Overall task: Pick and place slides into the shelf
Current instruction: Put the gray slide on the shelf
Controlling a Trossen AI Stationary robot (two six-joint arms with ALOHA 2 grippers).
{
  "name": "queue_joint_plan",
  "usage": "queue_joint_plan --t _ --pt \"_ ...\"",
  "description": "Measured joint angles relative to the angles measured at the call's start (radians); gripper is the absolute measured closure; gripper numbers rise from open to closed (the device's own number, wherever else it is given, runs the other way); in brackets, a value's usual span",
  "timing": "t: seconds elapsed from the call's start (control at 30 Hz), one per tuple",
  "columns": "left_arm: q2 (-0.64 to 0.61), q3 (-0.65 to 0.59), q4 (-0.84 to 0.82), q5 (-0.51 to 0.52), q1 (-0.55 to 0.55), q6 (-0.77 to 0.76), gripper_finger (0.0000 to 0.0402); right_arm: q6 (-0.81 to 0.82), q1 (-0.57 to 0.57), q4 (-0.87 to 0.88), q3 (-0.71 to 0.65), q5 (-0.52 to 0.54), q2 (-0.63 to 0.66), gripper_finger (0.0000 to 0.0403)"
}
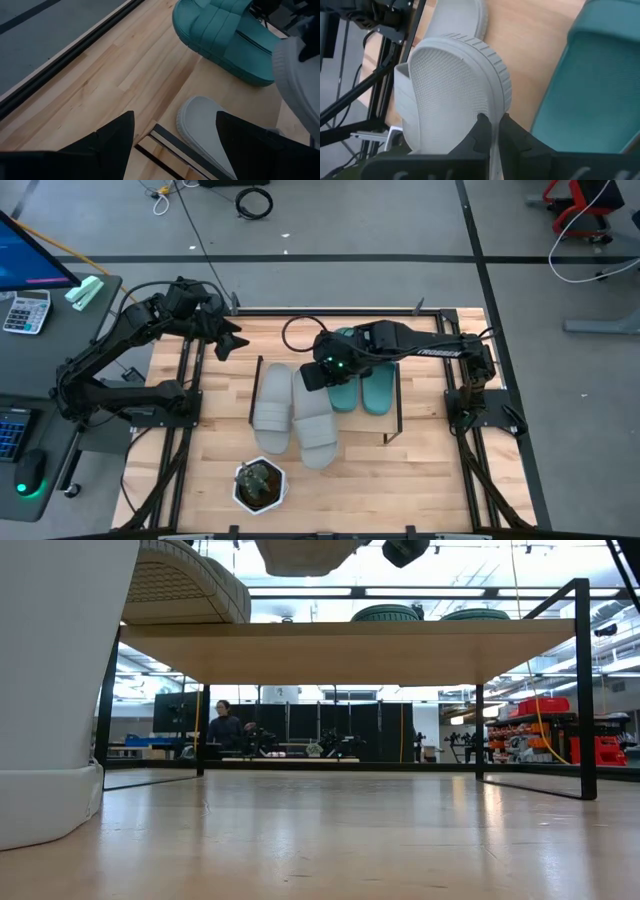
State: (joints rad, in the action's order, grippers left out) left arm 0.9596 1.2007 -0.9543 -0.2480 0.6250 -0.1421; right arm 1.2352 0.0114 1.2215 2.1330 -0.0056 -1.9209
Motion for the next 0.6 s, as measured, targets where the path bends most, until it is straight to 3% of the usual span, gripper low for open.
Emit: queue_joint_plan --t 0.47,0.6 --pt "0.0 0.0 -0.002 0.019 0.0 0.008 0.0116 -0.006 0.019 -0.015 -0.005 0.042 0.015 0.0387" --pt "0.0 0.0 -0.004 0.019 0.0 0.008 0.0116 0.016 0.017 -0.082 -0.103 0.034 0.079 0.0387"
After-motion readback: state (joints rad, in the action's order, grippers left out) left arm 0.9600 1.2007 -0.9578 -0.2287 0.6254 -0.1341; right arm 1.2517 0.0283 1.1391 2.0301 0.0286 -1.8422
